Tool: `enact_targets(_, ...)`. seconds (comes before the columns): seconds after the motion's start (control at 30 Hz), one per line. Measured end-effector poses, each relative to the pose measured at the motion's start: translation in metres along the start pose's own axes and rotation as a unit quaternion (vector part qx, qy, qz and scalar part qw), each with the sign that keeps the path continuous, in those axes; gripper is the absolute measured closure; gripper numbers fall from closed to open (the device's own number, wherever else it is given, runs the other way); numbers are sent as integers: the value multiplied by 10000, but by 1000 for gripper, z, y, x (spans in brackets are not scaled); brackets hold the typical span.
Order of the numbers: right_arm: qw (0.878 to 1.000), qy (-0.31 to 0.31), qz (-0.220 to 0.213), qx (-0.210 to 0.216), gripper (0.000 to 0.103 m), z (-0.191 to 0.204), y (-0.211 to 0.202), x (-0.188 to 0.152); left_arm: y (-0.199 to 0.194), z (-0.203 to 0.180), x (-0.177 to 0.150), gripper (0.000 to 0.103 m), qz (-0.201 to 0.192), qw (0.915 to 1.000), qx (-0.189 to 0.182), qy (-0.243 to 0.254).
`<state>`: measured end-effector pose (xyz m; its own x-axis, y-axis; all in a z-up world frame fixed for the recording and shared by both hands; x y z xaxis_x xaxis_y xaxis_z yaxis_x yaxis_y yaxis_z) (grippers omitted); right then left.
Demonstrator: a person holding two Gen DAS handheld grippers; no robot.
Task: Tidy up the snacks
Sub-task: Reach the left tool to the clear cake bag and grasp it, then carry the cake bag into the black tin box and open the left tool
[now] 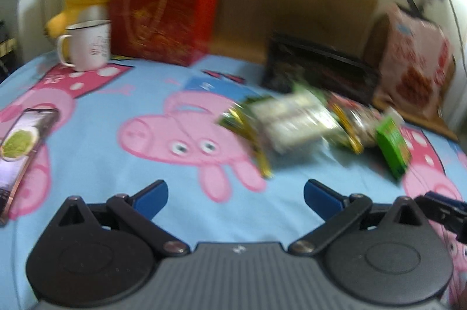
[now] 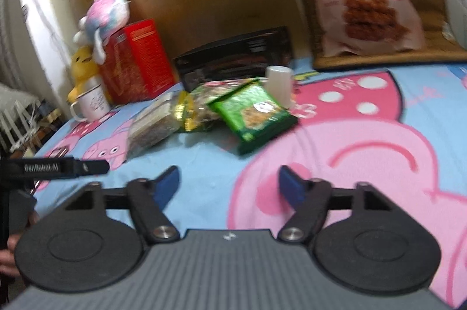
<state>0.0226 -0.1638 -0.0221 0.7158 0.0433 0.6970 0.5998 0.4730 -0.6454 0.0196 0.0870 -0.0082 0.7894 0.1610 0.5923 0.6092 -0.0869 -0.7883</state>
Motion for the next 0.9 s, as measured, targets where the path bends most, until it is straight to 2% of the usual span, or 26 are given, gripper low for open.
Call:
enact_targets(0.03, 9998, -151, 28, 84, 48, 6, 3, 5, -1, 6, 4, 1, -52, 9999, -25, -83)
enact_targets(0.1, 9983, -543, 18, 213, 53, 23, 9, 19, -4, 20, 12, 1, -154, 9992, -134, -343)
enact_targets(0.17, 9954, -929, -11, 219, 53, 40, 20, 34, -3, 29, 21, 1, -125, 9976, -358, -575)
enact_targets(0.3, 9900, -1389, 174, 188, 54, 53, 55, 57, 10, 41, 33, 10, 88, 9920, -930, -847)
enact_targets(0.43, 9838, -1728, 465, 120, 53, 57, 85, 67, 21, 36, 45, 18, 219, 9869, -1372, -825)
enact_targets(0.57, 9791, -1867, 737, 331, 52, 58, 94, 67, 41, 16, 59, 23, 462, 9835, -1656, -571)
enact_targets(0.67, 9737, -2029, 985, 331, 53, 63, 103, 61, 61, 5, 58, 42, 877, 9784, -1817, -448)
enact_targets(0.7, 9725, -2061, 1029, 349, 55, 64, 104, 58, 61, 3, 55, 43, 783, 9796, -1800, -441)
enact_targets(0.77, 9717, -2160, 918, 255, 66, 68, 100, 52, 59, 1, 49, 50, 750, 9813, -1735, -369)
enact_targets(0.8, 9718, -2149, 926, 296, 77, 69, 96, 50, 56, 1, 45, 53, 782, 9804, -1771, -364)
enact_targets(0.83, 9726, -2092, 949, 370, 82, 69, 93, 49, 52, 3, 42, 55, 792, 9797, -1801, -385)
enact_targets(0.9, 9735, -2054, 897, 451, 83, 70, 84, 46, 41, 2, 35, 56, 736, 9803, -1805, -316)
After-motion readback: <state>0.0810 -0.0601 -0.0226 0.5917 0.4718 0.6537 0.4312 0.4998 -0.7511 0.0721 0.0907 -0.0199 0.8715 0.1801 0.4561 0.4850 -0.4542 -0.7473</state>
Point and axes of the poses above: each gripper's, at about its wrist camera, not at the fingertips, and y roughly the way its jaws point, z to its left, x to its top, the point moved 4 cm from there along y, roughly the way its jaws point, and after that the axes turned 14 degrees about z, right-handed, at the moved point
